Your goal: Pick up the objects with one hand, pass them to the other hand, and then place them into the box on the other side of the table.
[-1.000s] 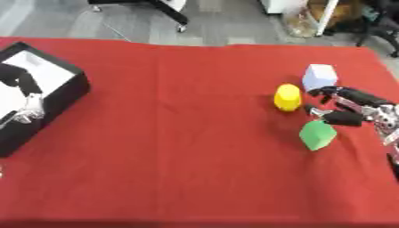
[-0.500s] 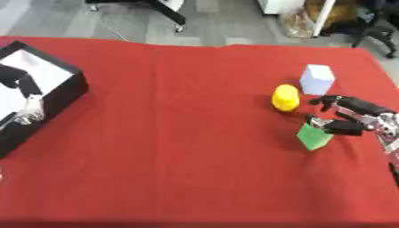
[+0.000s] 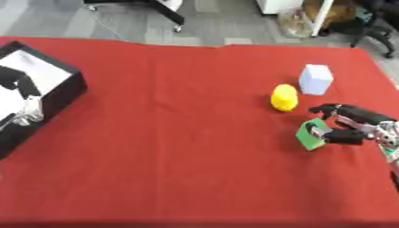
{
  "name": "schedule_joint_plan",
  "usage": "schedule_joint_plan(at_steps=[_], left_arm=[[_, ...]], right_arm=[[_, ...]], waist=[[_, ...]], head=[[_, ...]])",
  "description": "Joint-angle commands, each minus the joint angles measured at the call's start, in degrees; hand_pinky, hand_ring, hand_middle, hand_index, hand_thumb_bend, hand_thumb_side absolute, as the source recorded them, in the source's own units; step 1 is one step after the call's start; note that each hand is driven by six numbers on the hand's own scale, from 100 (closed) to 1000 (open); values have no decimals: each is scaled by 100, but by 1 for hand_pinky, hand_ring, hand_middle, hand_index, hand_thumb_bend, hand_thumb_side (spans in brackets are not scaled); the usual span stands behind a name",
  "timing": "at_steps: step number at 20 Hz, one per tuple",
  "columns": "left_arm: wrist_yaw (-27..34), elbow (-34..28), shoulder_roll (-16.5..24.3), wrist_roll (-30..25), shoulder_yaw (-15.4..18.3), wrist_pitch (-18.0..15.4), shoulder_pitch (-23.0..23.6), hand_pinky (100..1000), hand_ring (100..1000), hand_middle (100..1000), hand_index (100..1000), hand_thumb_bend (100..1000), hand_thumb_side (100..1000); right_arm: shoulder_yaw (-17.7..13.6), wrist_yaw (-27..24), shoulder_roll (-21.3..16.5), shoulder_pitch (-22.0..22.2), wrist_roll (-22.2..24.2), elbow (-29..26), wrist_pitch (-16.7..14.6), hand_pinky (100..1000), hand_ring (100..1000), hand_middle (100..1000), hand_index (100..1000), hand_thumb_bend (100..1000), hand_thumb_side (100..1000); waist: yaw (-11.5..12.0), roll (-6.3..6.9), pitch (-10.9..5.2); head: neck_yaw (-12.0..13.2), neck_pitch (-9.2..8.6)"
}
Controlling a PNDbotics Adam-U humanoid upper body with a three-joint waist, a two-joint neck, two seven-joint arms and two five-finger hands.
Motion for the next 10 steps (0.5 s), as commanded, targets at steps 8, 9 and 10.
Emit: schedule_joint_plan(at_steps=[8,9,10], left_arm=[[-47,-117,38,7,-8,2,-39,534,361,410,549,100,283],[-48,-117,38,8,-9,1,-39,534,361,410,549,100,283],[-49,-117,38,8,-9,1,-38,534,361,410,549,100,283]], right_arm=[[-43,200,-127,-18,45,-83,-23,915,824,892,991,104,915],[-39,217,-119,-18,35,-83,-28,913,822,888,990,101,911],[-34,240,-112,-17,25,-85,-35,912,815,880,985,100,904]], waist=[[-14,26,-11],[-14,28,-10],[-15,30,-10]], head=[[-6,-16],[-3,-16],[-2,-16]])
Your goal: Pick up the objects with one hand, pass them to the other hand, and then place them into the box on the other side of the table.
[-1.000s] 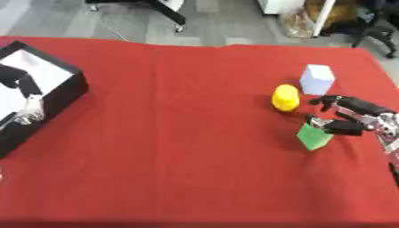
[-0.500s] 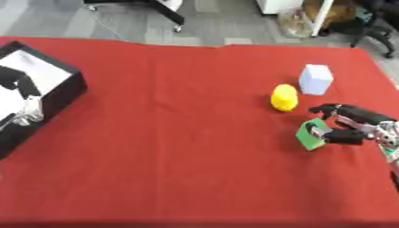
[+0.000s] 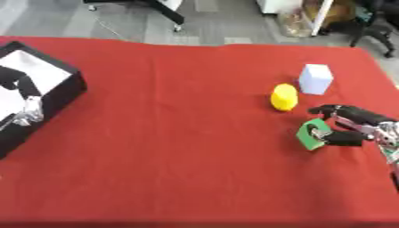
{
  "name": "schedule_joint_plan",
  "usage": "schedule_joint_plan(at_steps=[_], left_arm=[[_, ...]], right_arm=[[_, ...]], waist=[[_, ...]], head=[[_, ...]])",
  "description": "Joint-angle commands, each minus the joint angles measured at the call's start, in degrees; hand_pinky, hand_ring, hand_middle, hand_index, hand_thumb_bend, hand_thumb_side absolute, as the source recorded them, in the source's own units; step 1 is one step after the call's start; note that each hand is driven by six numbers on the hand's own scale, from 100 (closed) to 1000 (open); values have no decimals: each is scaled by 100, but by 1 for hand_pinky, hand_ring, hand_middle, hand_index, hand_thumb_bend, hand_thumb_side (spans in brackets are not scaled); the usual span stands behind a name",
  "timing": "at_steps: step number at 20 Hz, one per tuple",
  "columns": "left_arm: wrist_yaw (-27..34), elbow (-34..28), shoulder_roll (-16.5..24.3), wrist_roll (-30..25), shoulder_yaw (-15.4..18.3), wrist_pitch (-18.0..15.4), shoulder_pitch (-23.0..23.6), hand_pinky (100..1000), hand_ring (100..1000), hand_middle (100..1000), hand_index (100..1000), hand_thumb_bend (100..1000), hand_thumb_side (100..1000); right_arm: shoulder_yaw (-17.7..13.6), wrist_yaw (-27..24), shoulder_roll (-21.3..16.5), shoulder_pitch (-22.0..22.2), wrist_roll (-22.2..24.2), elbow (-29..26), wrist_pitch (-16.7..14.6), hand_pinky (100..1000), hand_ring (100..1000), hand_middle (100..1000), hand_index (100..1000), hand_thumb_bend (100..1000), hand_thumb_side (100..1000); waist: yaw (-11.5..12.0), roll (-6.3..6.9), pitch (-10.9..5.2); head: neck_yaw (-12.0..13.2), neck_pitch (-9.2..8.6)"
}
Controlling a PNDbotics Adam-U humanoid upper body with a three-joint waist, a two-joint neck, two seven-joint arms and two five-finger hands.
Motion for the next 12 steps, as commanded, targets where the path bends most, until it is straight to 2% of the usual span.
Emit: schedule_joint_plan(at_steps=[1,4,8,12], left_arm=[[-38,-117,37,8,-9,1,-42,534,362,410,548,100,284],[-36,-117,39,8,-12,0,-45,533,362,410,548,100,284],[-36,-117,38,4,-15,-2,-45,533,362,411,548,100,279],[-38,-117,38,4,-14,-1,-44,533,362,411,548,100,280]], right_arm=[[-26,133,-110,-25,-10,-17,-27,911,807,874,980,100,899],[-3,183,-91,-16,-15,-12,-63,909,796,870,974,100,925],[18,231,-78,-7,18,-16,-99,903,786,868,973,162,1000],[-7,193,-61,0,-1,-7,-56,908,778,865,972,205,1000]], waist=[[-14,22,-28],[-14,23,-31],[-13,24,-32],[-16,27,-32]], head=[[0,-16],[7,-16],[11,-16],[23,-16]])
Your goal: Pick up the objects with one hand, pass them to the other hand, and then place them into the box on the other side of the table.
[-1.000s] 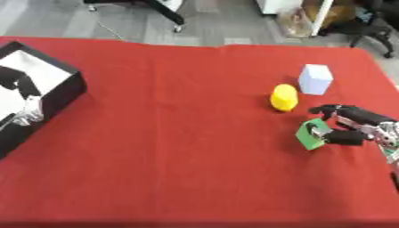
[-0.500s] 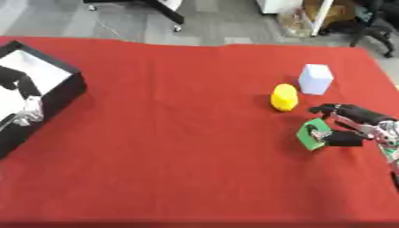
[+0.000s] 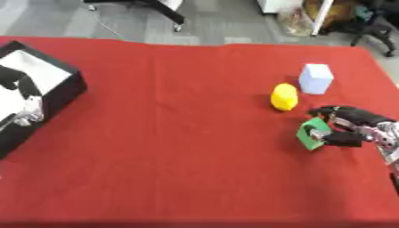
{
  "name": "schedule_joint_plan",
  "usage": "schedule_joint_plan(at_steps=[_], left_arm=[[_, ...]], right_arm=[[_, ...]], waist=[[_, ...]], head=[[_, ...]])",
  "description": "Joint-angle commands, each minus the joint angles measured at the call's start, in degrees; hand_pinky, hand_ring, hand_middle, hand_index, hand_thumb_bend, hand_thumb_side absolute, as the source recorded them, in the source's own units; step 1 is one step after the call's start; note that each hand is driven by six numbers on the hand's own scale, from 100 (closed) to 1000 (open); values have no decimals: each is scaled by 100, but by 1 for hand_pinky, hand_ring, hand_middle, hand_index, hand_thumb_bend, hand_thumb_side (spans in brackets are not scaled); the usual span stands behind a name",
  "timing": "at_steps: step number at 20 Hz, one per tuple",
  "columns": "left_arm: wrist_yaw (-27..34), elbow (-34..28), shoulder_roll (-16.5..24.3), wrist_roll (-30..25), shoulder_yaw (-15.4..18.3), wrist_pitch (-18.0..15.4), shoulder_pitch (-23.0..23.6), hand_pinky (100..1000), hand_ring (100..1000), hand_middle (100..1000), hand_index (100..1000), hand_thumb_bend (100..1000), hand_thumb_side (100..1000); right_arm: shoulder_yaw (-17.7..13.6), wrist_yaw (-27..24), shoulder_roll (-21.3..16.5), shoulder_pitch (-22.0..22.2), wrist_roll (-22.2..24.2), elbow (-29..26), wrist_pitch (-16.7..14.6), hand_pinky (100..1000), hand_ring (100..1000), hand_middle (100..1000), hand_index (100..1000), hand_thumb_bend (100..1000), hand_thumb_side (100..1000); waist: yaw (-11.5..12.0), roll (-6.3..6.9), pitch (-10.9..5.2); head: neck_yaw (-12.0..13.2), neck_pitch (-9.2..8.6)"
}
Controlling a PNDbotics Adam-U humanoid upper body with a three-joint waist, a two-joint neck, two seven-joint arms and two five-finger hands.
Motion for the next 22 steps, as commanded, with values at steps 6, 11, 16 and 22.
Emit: schedule_joint_plan(at_steps=[6,11,16,22], left_arm=[[-21,-117,37,2,-9,3,-44,532,361,411,546,100,280],[-21,-117,35,4,-9,3,-42,533,361,411,546,100,284],[-25,-117,34,5,-8,0,-41,533,361,411,544,100,287],[-24,-117,31,6,-10,0,-38,532,360,411,544,100,290]], right_arm=[[-89,-230,-101,13,-122,22,214,920,758,850,966,259,1000],[-77,-398,-120,32,-161,-18,280,918,758,850,967,269,1000],[-67,-347,-121,41,-45,-29,194,915,762,854,969,228,1000],[-64,-307,-118,38,39,-39,95,910,744,826,959,175,1000]], waist=[[-24,15,-38],[-28,11,-41],[-30,11,-41],[-33,8,-44]], head=[[31,-16],[33,-16],[44,-16],[51,-16]])
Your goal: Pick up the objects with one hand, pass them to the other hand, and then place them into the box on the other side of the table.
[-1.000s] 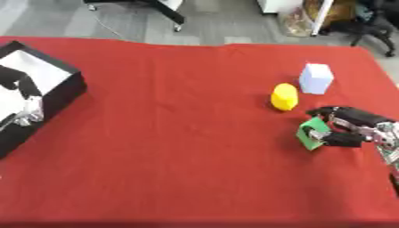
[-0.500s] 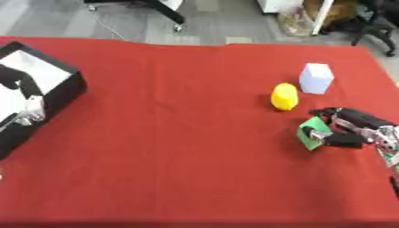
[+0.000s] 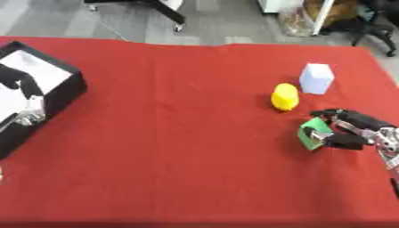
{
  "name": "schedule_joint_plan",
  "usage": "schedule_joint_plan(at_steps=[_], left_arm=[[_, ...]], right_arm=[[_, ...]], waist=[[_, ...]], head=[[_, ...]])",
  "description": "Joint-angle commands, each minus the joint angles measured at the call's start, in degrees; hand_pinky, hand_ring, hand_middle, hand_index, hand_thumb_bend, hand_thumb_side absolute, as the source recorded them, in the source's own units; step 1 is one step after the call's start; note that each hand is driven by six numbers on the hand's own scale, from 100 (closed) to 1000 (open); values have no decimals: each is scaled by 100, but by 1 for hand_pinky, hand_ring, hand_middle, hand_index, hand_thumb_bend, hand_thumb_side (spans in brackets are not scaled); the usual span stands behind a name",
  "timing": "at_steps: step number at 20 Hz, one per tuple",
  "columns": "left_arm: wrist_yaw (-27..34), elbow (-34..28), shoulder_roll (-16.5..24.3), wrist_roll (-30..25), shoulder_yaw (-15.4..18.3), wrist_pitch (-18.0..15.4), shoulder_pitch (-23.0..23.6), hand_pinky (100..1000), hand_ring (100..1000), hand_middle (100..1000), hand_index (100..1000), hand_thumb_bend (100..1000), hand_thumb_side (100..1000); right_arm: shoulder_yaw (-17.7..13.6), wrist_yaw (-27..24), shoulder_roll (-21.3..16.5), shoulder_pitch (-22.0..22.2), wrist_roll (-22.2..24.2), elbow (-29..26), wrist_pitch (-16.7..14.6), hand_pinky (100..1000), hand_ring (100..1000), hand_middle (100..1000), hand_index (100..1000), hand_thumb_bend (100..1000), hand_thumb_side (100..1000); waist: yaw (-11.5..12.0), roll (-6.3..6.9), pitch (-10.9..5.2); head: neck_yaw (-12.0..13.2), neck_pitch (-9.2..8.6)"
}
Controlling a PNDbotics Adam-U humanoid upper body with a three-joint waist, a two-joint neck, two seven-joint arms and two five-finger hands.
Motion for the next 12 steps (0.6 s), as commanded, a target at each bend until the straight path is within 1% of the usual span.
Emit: schedule_joint_plan(at_steps=[1,2,4,7,8,9,10,12], left_arm=[[-18,-117,31,7,-10,1,-38,532,360,410,544,100,291],[-18,-117,31,6,-10,3,-37,532,360,410,544,100,291],[-19,-117,30,3,-12,4,-34,532,360,410,543,100,293],[-18,-117,28,4,-13,2,-35,532,360,410,543,100,295],[-18,-117,28,5,-12,3,-34,532,360,410,543,100,295],[-18,-117,28,4,-13,3,-34,532,360,410,543,100,296],[-18,-117,28,5,-13,3,-34,532,360,410,543,100,296],[-18,-117,28,7,-13,3,-34,532,360,410,543,100,296]], right_arm=[[-24,60,-157,-49,60,-66,-58,909,743,824,959,180,1000],[-26,63,-156,-49,69,-72,-73,909,739,817,958,199,1000],[-28,66,-155,-52,77,-87,-97,901,722,790,954,198,1000],[-13,116,-157,-54,118,-117,-158,868,652,739,927,158,1000],[-13,133,-157,-54,128,-126,-179,868,652,739,927,158,1000],[-14,150,-156,-54,137,-134,-201,843,598,682,895,124,975],[-16,164,-155,-55,141,-141,-223,824,563,631,861,105,947],[-29,183,-153,-56,113,-155,-253,803,519,577,808,100,910]], waist=[[-11,0,-44],[-12,0,-43],[-13,0,-43],[-13,-1,-42],[-14,-1,-42],[-14,-1,-42],[-15,-1,-42],[-17,0,-43]], head=[[8,-16],[9,-16],[10,-16],[13,-16],[14,-16],[15,-16],[15,-16],[17,-16]])
